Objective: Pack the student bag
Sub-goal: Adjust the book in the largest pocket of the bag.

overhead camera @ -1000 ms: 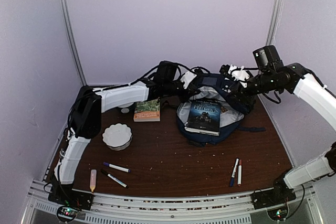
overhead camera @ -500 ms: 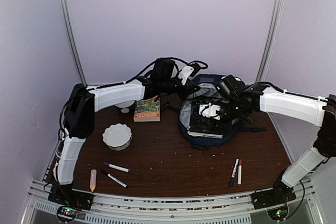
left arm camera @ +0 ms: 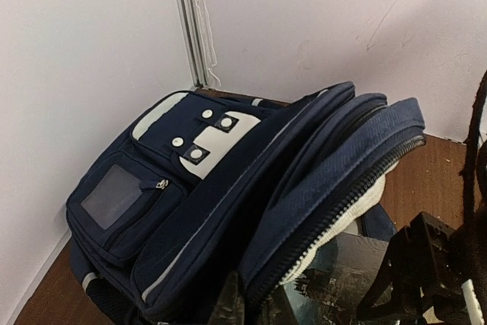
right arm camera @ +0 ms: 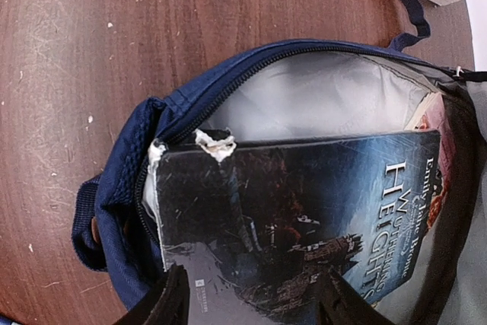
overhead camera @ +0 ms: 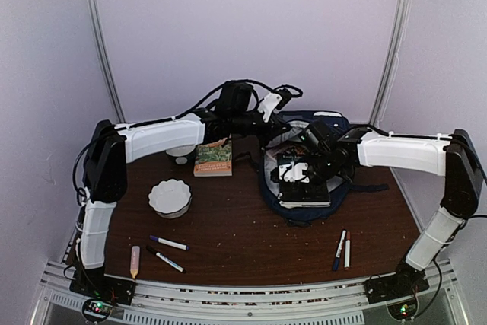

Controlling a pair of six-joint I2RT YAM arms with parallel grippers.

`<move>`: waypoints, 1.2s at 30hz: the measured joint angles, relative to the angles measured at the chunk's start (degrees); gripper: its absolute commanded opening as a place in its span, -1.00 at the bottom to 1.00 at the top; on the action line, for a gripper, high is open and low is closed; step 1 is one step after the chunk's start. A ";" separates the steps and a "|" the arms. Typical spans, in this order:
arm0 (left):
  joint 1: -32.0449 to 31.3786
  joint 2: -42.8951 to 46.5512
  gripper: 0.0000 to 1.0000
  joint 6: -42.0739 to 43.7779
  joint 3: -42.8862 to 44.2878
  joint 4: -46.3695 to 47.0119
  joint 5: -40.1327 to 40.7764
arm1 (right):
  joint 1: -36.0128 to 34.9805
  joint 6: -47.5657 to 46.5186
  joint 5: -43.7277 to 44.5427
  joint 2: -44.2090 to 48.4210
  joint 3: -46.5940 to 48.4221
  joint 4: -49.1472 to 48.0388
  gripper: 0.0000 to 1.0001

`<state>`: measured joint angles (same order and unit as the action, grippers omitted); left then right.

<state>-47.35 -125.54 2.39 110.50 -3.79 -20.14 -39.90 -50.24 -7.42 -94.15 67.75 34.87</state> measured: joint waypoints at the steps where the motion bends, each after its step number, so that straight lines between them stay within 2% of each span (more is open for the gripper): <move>1: 0.00 0.20 -1.00 0.00 -0.20 -0.04 0.04 | 0.00 -0.52 -0.37 0.00 -0.15 0.11 0.20; 8: -0.02 1.25 -1.00 0.04 -2.25 -0.15 0.52 | -0.17 -3.15 -4.17 0.00 -0.63 2.45 0.29; 14: 0.00 1.38 -1.00 -0.11 -2.40 -0.09 0.52 | -0.94 -3.15 -3.48 -2.69 -0.61 2.38 0.35; 27: -0.33 2.45 -1.00 -0.35 -3.37 -0.33 0.61 | -1.33 4.24 9.62 -6.64 -0.68 -7.13 0.09; 36: -1.22 3.69 -1.00 0.17 -4.09 -0.66 0.81 | 1.73 7.74 16.59 -11.32 1.18 -12.02 0.06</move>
<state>-48.58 -121.84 2.57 106.41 -4.45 -19.33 -38.17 -42.50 9.17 -105.47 68.93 22.85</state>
